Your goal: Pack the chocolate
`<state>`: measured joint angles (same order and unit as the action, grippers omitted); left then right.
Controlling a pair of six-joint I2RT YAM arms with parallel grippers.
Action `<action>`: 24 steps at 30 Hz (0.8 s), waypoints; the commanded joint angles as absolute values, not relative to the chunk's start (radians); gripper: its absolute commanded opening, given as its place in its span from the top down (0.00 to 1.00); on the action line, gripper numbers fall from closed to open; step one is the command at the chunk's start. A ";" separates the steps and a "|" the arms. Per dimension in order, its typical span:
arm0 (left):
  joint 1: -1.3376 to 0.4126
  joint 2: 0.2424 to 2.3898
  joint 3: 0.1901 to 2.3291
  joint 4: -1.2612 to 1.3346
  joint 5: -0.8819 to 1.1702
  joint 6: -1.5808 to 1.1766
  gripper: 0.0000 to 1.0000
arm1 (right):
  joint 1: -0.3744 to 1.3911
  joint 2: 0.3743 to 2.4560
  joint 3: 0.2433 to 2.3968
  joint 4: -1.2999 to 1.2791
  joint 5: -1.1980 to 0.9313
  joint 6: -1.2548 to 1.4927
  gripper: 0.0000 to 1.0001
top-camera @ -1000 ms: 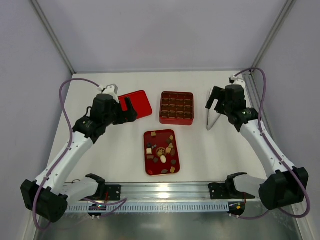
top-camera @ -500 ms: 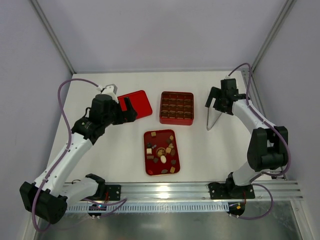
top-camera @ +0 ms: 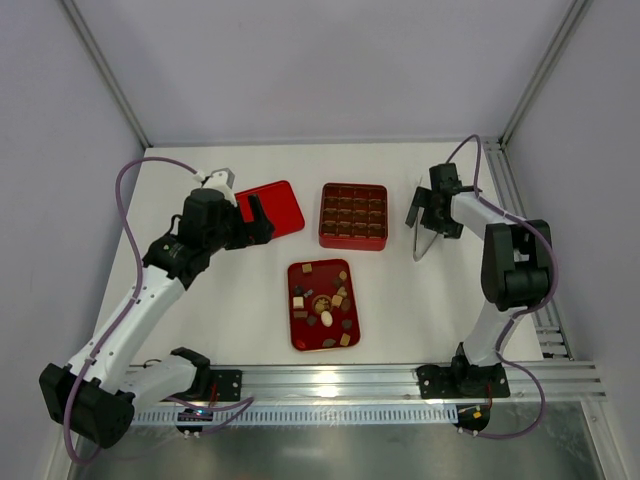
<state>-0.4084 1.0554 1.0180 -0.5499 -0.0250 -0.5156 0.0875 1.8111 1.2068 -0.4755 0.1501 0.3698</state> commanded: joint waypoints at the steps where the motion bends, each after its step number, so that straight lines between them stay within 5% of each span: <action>1: -0.408 1.039 1.015 -0.520 -0.031 -0.500 0.00 | 0.089 1.838 1.256 -0.453 0.169 0.383 0.00; 8: -0.410 1.048 1.015 -0.522 -0.032 -0.502 0.00 | 0.089 1.873 1.258 -0.425 0.163 0.399 0.02; 24: -0.410 1.048 1.012 -0.523 -0.035 -0.502 0.00 | 0.087 1.936 1.289 -0.434 0.156 0.413 0.36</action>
